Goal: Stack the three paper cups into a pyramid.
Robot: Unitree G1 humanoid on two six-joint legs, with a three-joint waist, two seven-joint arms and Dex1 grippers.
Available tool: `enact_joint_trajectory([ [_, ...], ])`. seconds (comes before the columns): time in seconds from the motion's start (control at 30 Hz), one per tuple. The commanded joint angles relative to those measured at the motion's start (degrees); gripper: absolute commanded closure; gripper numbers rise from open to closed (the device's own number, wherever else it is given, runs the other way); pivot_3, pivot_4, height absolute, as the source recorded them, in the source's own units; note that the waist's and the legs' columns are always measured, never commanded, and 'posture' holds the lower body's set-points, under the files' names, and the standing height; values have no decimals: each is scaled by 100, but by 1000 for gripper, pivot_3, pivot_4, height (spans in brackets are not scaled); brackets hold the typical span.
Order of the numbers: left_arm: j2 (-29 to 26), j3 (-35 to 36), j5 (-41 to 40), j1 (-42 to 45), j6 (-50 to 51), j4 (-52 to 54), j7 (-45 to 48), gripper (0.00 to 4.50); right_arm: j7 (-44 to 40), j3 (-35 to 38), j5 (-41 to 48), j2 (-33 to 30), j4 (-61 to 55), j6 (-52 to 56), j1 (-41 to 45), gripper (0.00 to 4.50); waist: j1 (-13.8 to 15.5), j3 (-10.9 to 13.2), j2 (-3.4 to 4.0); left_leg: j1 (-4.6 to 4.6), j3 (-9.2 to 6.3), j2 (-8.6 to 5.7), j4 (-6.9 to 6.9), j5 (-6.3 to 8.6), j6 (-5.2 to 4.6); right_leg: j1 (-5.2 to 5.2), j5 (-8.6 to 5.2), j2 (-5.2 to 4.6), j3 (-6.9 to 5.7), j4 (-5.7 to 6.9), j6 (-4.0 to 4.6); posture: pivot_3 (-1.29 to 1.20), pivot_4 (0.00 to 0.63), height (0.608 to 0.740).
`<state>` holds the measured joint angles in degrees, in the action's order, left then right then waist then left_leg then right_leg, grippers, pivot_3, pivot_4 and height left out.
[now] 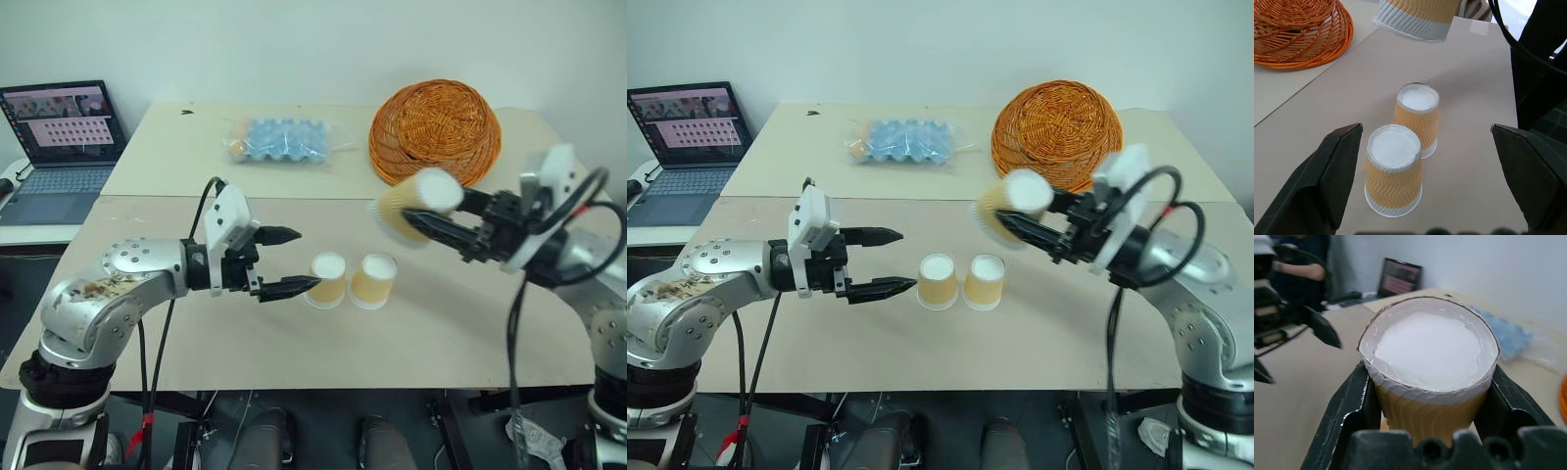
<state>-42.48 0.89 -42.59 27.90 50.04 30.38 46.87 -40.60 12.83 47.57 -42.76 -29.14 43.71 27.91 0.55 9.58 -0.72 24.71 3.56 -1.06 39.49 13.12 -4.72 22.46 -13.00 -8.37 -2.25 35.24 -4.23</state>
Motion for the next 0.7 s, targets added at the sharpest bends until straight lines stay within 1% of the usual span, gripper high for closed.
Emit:
enact_joint_trajectory([
  [0.03,-20,20,-44,29,-87,173,20,0,-441,-575,-73,-91,259,62,456,2270,29,2,-4,1,-2,-1,-1,0,-1,8,0,-1,-3,-6,0,0,150,726],
  [0.07,-13,29,-86,22,-56,203,8,0,-704,-826,-220,-104,473,-22,558,2270,40,3,-5,2,-3,-4,-1,1,-2,8,0,-2,-5,-7,0,0,150,726],
  [0.17,-9,55,-156,14,4,259,-39,0,-1262,-1240,-541,-145,945,-284,653,2270,36,5,-9,4,-1,-11,-1,3,-6,6,0,-6,-3,-14,0,0,150,726],
  [0.3,-42,111,-217,-5,87,347,-121,0,-1773,-1524,-942,-178,1444,-612,597,2270,28,6,-10,15,1,-12,0,2,-4,4,1,-6,-2,-11,0,0,150,726],
  [0.47,-87,220,-355,-33,244,466,-285,0,-2030,-1611,-1226,-92,1806,-796,640,2270,15,6,-10,18,1,-9,-1,-3,3,0,0,-4,-3,-3,-1,0,150,726],
  [0.7,-135,288,-478,-35,359,537,-431,0,-1989,-1743,-1569,124,1950,-871,766,2270,15,6,-10,15,0,-9,0,-8,12,-3,1,-2,-4,-2,-1,0,150,726],
])
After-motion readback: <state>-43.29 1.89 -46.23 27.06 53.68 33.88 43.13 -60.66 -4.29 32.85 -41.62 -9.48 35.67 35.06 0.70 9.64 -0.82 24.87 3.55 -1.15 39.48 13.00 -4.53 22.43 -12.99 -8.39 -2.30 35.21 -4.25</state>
